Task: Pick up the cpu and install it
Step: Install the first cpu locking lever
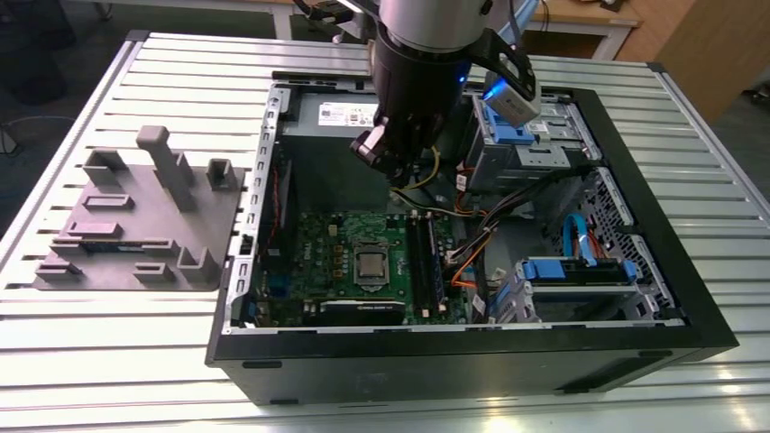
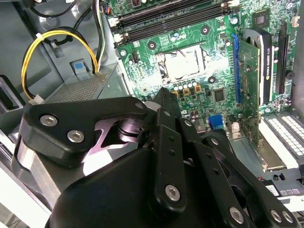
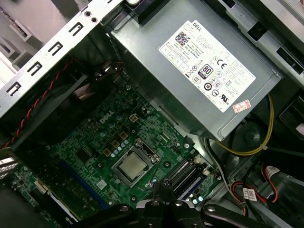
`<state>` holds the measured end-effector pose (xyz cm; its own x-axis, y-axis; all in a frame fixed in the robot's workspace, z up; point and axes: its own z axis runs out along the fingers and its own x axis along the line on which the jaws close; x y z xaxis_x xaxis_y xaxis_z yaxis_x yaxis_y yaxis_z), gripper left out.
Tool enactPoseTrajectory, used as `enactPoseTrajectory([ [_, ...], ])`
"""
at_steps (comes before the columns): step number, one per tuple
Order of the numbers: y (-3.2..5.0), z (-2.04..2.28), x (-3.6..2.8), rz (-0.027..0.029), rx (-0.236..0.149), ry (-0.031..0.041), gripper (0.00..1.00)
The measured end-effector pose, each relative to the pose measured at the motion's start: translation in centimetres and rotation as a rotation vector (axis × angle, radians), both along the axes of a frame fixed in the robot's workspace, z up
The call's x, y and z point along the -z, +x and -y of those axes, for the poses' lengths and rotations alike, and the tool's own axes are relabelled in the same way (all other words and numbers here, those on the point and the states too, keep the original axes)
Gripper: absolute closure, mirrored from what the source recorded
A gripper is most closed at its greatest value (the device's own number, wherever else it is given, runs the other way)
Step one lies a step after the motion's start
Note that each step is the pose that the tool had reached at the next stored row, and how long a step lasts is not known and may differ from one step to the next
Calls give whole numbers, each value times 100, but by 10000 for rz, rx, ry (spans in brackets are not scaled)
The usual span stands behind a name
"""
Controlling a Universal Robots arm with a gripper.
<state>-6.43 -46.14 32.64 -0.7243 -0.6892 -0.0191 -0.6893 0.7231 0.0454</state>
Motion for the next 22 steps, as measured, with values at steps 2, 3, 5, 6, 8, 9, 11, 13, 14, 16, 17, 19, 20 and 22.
enactPoseTrajectory([
  [2, 0, 0, 0, 0, 0, 0, 90],
  [3, 0, 1, 0, 0, 0, 0, 90],
  [5, 0, 1, 0, 0, 0, 0, 90],
  [6, 0, 1, 0, 0, 0, 0, 90],
  [8, 0, 2, 0, 0, -1, 0, 90],
  [9, 0, 4, 1, 1, -27, 0, 90],
  [11, 0, 4, 10, 0, -352, 0, 90],
  [13, 0, 5, 25, 1, -684, 0, 90],
  [14, 1, 17, 34, -1, -723, -2, 90],
  [16, 16, 31, 67, 2, -717, 3, 90],
  [17, 29, 31, 84, 3, -711, 1, 90],
  [19, 64, 29, 120, 3, -711, 0, 90],
  [20, 84, 25, 137, 2, -711, -2, 90],
  [22, 120, 15, 174, 3, -711, 0, 90],
])
